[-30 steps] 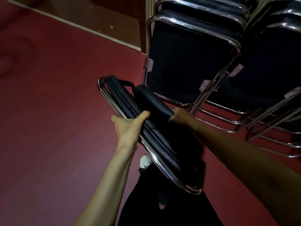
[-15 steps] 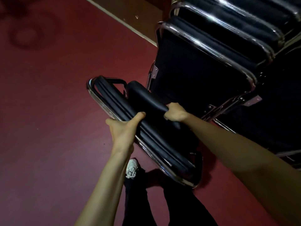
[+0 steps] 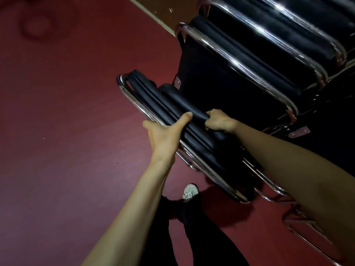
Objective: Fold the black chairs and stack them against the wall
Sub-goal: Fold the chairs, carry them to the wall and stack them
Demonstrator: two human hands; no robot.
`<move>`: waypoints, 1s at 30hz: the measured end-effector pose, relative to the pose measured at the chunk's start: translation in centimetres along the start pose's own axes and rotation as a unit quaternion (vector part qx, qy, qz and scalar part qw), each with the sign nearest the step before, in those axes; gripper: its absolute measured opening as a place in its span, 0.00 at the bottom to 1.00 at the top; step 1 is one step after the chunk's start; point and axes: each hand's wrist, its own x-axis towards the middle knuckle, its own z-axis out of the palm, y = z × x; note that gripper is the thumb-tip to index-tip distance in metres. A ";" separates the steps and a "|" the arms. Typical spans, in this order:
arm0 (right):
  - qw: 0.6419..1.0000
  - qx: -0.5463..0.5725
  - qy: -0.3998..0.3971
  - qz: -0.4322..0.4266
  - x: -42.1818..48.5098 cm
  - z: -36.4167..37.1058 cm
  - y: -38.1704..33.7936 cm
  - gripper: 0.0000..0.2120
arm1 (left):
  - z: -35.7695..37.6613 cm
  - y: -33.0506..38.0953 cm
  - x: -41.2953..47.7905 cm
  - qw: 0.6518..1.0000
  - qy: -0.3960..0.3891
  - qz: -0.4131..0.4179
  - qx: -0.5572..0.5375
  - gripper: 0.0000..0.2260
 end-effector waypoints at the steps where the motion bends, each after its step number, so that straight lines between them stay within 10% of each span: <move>1: 1.000 -0.007 -0.002 -0.003 0.1 -0.1 0.0 0.11 | 0.5 0.2 0.1 1.000 -0.002 0.002 0.003 0.32; 7: 0.996 0.070 -0.039 -0.030 -1.2 -3.6 1.2 0.25 | 2.9 1.1 0.4 1.000 -0.001 -0.002 0.009 0.32; 12: 0.969 0.237 -0.021 -0.073 -9.2 -6.1 3.5 0.17 | 5.2 2.5 1.7 0.997 -0.066 -0.030 -0.011 0.37; 22: 0.946 0.060 0.309 -0.083 -12.5 -3.9 6.7 0.31 | 10.8 5.3 2.6 0.988 -0.145 -0.035 0.037 0.39; 30: 0.927 0.118 0.345 -0.082 -11.9 -4.4 6.8 0.20 | 12.0 5.3 3.6 0.986 -0.158 -0.036 0.040 0.40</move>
